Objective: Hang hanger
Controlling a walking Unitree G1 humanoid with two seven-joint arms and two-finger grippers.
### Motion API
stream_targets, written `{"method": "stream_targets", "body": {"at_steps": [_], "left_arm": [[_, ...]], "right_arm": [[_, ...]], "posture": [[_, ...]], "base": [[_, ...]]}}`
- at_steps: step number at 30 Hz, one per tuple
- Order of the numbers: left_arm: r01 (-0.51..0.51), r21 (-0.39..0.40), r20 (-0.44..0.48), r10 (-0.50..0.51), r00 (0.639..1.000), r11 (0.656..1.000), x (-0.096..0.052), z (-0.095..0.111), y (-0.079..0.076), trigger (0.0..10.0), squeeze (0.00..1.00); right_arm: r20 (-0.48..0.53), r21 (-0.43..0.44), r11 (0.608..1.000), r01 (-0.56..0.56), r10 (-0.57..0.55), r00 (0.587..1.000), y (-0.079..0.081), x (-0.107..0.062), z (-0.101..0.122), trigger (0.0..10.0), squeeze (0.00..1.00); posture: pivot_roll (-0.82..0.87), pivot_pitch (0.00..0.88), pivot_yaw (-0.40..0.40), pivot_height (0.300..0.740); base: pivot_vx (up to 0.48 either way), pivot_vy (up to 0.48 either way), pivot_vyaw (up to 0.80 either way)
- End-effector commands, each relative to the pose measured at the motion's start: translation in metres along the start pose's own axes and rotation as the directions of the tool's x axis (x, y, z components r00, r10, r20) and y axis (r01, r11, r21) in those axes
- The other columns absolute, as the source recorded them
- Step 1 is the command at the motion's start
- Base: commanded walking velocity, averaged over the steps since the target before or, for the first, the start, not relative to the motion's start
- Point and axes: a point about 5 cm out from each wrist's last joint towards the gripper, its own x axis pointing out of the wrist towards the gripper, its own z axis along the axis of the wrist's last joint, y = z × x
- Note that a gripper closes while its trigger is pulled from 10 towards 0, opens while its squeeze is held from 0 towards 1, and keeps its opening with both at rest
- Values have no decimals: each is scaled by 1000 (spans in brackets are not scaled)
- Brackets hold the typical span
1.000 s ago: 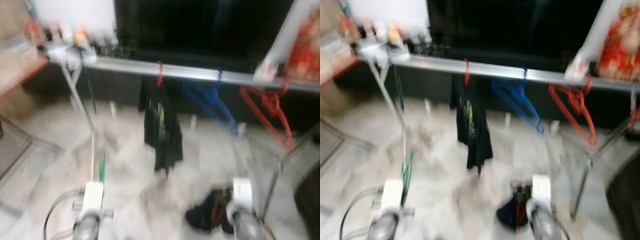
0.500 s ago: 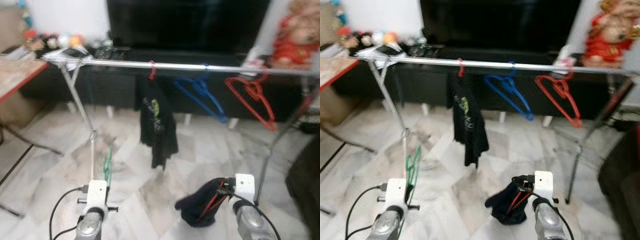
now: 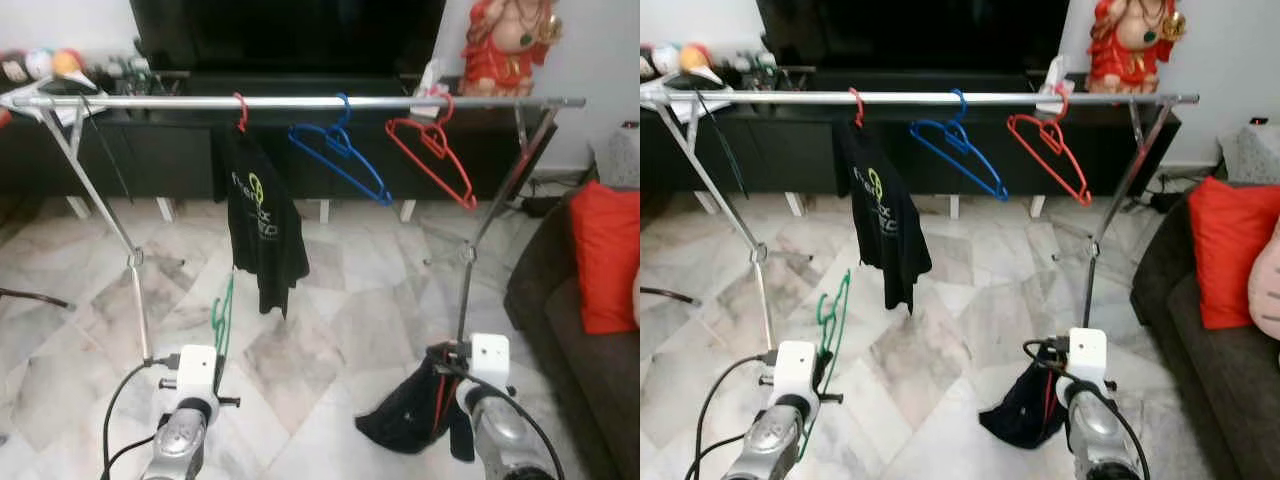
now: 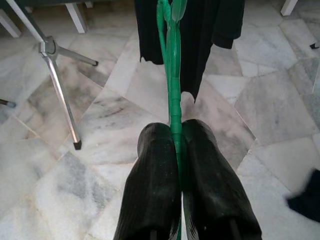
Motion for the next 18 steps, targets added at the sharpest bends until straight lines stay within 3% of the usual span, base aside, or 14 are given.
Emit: {"method": "stream_targets", "body": {"at_steps": [1,8,18], "left_arm": [[14,-17,3,-14,1000,1000,1,1,-2,10000,0],[60,-19,2,-60,998,998,2,3,-6,10000,0],[83,-19,14,-83,996,996,5,8,-8,10000,0]], "right_arm": [[37,-9,1000,-8,8,999,-1,3,10,10000,0],[64,-45,997,-56,59,996,6,8,21,10000,0],[88,-57,997,-44,49,995,6,11,31,10000,0]], "posture": [[-128,0,-29,740],[-131,0,-24,740],[-132,0,-16,740]], "base": [[-247,0,0],[-250,0,0],[-264,0,0]]}}
